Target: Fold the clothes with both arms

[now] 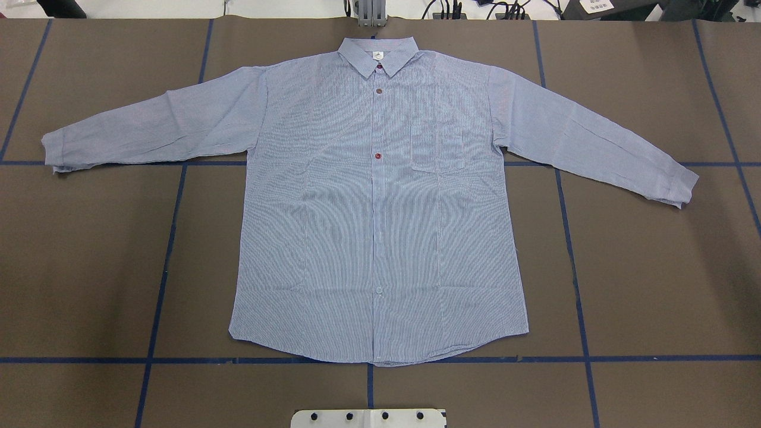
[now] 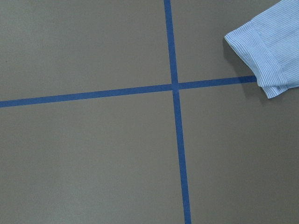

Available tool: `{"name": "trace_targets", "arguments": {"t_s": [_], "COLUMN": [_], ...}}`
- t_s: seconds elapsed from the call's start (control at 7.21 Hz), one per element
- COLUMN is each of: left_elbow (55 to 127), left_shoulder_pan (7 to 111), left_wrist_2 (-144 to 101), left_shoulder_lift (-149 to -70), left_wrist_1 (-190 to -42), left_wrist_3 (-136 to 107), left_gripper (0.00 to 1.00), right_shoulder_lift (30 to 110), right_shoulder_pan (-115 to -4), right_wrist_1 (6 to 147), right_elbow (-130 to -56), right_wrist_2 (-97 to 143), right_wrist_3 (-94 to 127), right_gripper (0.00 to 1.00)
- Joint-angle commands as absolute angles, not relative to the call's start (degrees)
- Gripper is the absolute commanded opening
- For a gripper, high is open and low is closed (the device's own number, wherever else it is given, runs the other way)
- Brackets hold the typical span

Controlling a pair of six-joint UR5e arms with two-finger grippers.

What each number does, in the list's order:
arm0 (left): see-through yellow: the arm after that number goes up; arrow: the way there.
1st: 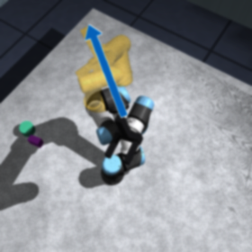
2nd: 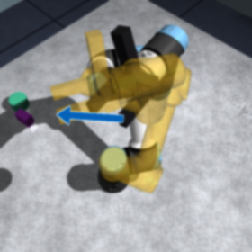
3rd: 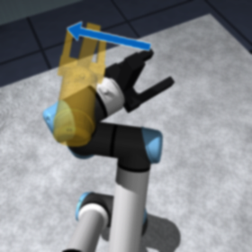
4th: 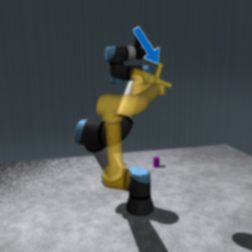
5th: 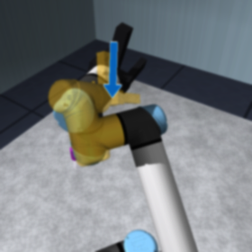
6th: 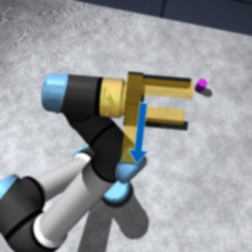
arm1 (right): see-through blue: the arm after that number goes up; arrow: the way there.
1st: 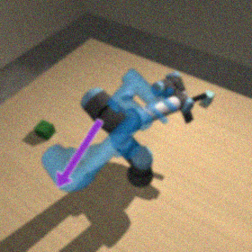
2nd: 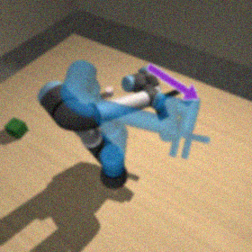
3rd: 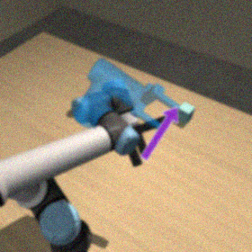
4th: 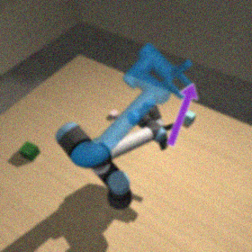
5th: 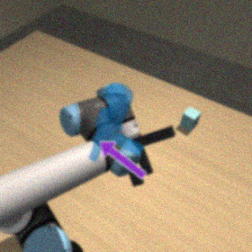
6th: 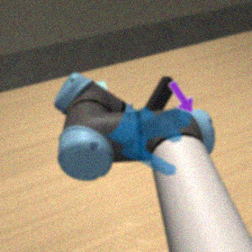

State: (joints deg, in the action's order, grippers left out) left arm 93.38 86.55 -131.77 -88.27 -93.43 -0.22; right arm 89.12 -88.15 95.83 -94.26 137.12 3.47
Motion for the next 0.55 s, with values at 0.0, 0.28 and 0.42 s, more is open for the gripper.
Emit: {"name": "trace_targets", "arguments": {"t_s": [0.0, 0.28, 0.42], "left_elbow": [93.4, 94.0, 94.7], "left_shoulder_pan": [86.6, 86.6, 86.5], "left_wrist_2": [-131.8, -131.6, -131.1], "left_shoulder_lift": [-88.3, -88.3, -89.1], "left_wrist_1": [-93.4, -93.8, -93.9], "left_wrist_3": [-0.2, -0.2, -0.2], "left_gripper": [0.99, 0.99, 0.99], "right_shoulder_lift": [89.1, 88.9, 88.2], "right_shoulder_pan": [-88.2, -88.1, -87.7], "right_wrist_1": [95.8, 95.8, 95.8], "right_elbow": [-94.2, -94.2, -94.6], "right_wrist_2": [137.0, 137.0, 137.3], "right_wrist_3": [3.8, 4.0, 4.0], "right_gripper": [1.0, 1.0, 1.0]}}
